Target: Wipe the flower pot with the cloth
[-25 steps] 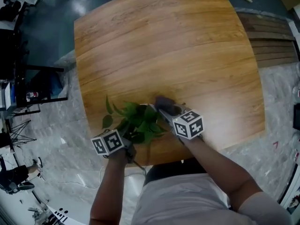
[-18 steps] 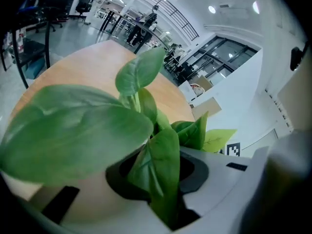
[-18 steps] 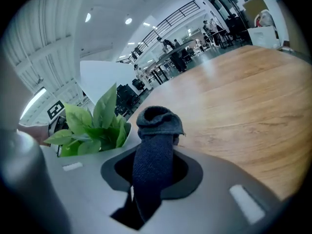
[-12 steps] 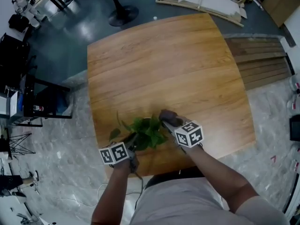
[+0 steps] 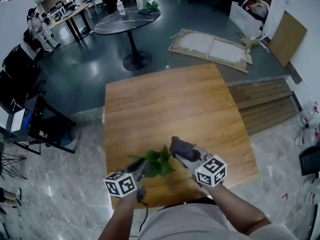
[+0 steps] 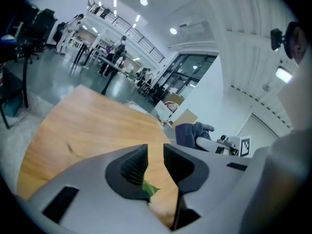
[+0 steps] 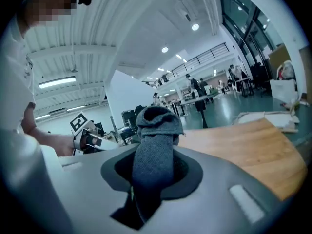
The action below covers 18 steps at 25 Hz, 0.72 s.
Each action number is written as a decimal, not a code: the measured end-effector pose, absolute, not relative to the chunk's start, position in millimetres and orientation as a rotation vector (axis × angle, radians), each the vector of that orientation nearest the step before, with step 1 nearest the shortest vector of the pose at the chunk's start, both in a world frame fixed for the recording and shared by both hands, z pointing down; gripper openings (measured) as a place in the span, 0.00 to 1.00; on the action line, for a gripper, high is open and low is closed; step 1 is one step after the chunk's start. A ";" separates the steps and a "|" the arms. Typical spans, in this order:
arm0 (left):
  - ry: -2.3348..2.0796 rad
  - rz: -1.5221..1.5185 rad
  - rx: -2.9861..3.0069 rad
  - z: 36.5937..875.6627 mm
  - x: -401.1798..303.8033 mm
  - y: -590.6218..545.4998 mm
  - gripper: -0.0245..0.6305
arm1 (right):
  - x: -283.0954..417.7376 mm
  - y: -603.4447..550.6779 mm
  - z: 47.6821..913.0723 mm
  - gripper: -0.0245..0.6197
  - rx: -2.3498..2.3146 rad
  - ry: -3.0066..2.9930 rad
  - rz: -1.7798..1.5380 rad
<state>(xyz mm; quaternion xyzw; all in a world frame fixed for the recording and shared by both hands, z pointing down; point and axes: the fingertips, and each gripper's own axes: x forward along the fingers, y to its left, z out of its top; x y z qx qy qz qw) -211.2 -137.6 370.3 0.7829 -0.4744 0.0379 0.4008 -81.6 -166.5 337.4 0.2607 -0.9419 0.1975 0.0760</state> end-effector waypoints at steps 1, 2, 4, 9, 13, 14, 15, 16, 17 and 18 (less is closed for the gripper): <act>-1.206 0.088 2.032 351.4 -209.2 -136.3 0.17 | -80.9 -160.7 315.3 0.18 0.792 -2.854 0.542; -1.214 0.078 2.081 332.7 -208.1 -136.0 0.17 | -80.2 -156.1 294.9 0.18 0.804 -2.881 0.494; -1.234 0.049 2.158 298.6 -208.6 -135.2 0.17 | -79.7 -147.9 260.5 0.18 0.825 -2.924 0.415; -1.333 0.005 2.308 234.7 -209.9 -126.3 0.17 | -81.2 -130.8 199.9 0.18 0.847 -2.995 0.260; -1.398 -0.027 2.402 198.4 -203.9 -127.1 0.17 | -80.8 -128.5 173.8 0.17 0.876 -3.019 0.175; -1.407 -0.032 2.415 192.6 -202.4 -127.7 0.17 | -81.7 -128.0 169.8 0.18 0.877 -3.021 0.165; -1.416 -0.036 2.425 187.3 -201.0 -128.5 0.17 | -82.8 -127.6 166.4 0.17 0.875 -3.023 0.160; -1.423 -0.040 2.434 182.7 -199.6 -129.3 0.17 | -83.9 -127.2 163.2 0.18 0.872 -3.025 0.157; -1.430 -0.044 2.443 178.8 -198.4 -129.7 0.17 | -84.8 -126.9 160.6 0.17 0.870 -3.028 0.153; -1.434 -0.047 2.450 175.9 -197.2 -129.8 0.17 | -85.8 -126.2 158.5 0.17 0.868 -3.031 0.149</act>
